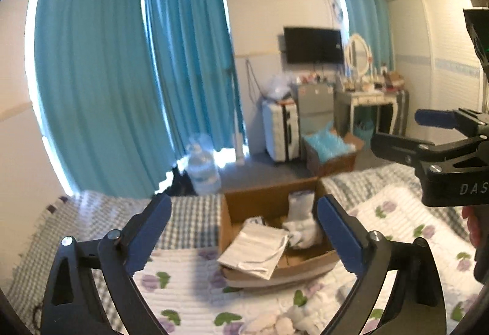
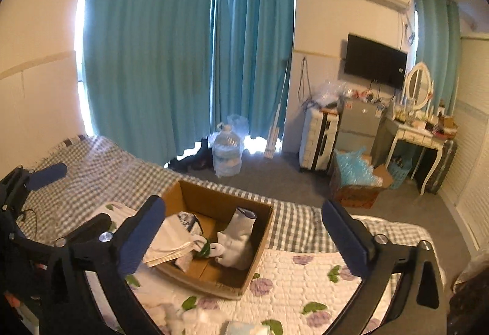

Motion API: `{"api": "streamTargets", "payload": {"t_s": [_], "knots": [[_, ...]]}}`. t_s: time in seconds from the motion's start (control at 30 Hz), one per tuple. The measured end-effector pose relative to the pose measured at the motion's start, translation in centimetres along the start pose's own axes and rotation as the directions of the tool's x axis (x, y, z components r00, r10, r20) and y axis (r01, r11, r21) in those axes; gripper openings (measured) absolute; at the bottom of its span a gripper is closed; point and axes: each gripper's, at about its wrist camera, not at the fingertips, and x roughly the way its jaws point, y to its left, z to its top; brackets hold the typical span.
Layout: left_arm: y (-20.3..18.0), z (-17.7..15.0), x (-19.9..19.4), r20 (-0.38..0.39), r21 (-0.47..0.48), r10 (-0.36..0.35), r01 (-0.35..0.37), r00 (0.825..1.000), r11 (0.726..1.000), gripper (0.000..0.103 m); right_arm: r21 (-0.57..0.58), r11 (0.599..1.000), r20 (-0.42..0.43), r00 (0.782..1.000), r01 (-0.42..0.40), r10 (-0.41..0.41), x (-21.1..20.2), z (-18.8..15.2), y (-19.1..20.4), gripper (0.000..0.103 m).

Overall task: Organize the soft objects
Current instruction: 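Carry the glove and mask into the box and release both, then grasp the lace cloth with the left tool while the right tool grasps the white sock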

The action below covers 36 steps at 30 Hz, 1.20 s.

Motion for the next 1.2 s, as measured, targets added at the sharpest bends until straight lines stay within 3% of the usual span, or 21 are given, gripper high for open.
{"api": "streamTargets", "payload": {"t_s": [0.17,0.33,0.53,0.7,0.9,1.07,1.2], "knots": [[0.7,0.8,-5.6,0.036,-0.012,0.008,-0.008,0.999,1.000,0.101,-0.028,1.000,0.029,1.000,0.005,-0.005,-7.3,1.1,1.5,0.103],[1.1,-0.6,-9.3,0.040,-0.018,0.014,-0.013,0.999,1.000,0.103,-0.040,0.999,0.028,1.000,0.002,-0.001,-12.0,0.1,2.9,0.103],[1.1,-4.3,-8.2,-0.029,-0.019,0.024,-0.025,0.999,1.000,0.103,-0.057,0.998,-0.017,0.999,-0.033,0.032,-13.2,-3.9,4.9,0.103],[1.1,-9.1,-4.1,-0.134,-0.067,-0.003,-0.006,0.991,0.998,0.103,-0.044,0.997,-0.090,0.994,-0.069,0.065,-9.9,-9.0,5.6,0.103],[0.1,-14.9,2.6,-0.270,-0.080,-0.009,-0.013,0.963,0.997,0.103,-0.029,0.997,-0.220,0.973,-0.078,0.070,-2.4,-15.2,5.7,0.103],[-0.5,-18.4,7.2,-0.340,-0.063,0.014,-0.038,0.940,0.997,0.103,-0.012,0.997,-0.264,0.962,-0.073,0.067,2.9,-17.6,5.3,0.103],[-0.6,-21.4,9.9,-0.398,-0.072,-0.011,-0.019,0.917,0.997,0.102,0.009,0.998,-0.293,0.954,-0.057,0.058,6.7,-19.0,5.0,0.103]]}}
